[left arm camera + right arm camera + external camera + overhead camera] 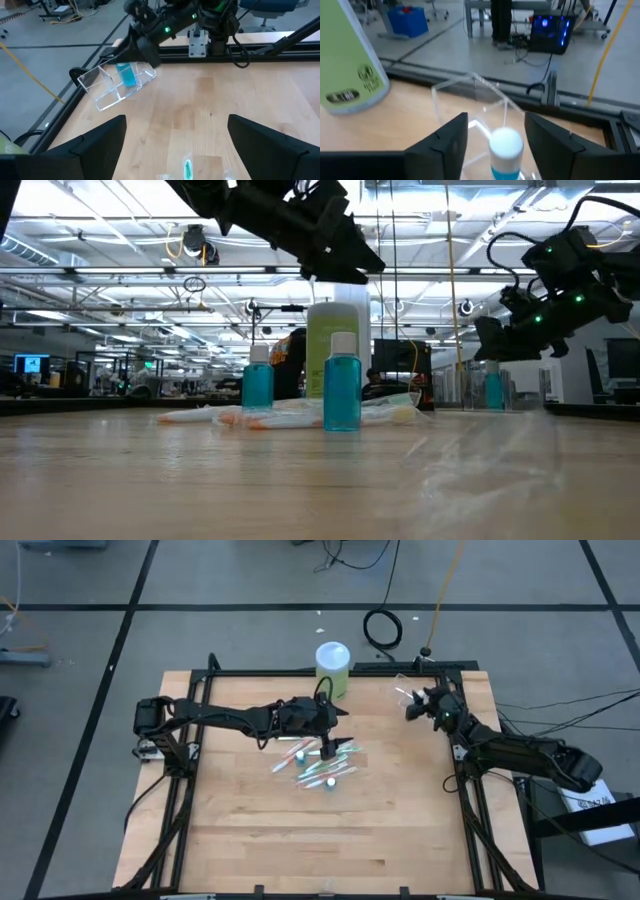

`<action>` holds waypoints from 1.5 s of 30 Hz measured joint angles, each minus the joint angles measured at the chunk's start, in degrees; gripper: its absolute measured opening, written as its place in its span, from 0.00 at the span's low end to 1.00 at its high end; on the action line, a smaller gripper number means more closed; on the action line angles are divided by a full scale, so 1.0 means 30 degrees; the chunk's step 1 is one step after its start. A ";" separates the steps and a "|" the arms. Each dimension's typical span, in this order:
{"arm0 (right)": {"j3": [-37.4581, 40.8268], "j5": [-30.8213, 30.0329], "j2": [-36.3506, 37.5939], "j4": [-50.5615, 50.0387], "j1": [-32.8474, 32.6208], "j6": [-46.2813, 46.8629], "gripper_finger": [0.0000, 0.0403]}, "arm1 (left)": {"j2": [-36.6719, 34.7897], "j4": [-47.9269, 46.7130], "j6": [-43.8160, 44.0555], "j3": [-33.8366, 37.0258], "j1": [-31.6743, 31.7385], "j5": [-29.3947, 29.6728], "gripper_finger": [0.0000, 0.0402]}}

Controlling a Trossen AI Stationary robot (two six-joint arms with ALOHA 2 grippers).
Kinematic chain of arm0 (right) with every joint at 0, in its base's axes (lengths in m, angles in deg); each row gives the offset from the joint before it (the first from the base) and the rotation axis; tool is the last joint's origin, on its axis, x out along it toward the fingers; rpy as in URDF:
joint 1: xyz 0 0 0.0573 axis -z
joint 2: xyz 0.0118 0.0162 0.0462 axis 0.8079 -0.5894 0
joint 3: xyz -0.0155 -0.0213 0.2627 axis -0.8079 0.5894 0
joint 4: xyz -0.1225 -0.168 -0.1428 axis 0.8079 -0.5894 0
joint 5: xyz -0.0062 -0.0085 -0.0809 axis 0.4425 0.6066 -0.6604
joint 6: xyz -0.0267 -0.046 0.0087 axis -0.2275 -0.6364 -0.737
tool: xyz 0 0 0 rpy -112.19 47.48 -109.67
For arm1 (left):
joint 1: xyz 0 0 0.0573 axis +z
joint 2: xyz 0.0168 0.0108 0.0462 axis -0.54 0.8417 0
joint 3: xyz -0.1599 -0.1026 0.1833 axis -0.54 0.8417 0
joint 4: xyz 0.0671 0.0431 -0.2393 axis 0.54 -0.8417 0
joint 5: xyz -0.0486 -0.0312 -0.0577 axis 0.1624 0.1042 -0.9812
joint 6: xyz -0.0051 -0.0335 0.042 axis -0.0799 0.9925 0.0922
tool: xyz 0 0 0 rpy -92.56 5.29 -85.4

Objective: Pick & Place toothbrushing station
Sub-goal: Put the blue mouthwash bottle into the transparent organizer

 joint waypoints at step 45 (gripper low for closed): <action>-0.3825 0.6881 0.4885 0.0244 -0.7601 -0.1557 0.61 | -0.4304 0.8282 1.1779 1.6684 -0.6700 0.9411 0.88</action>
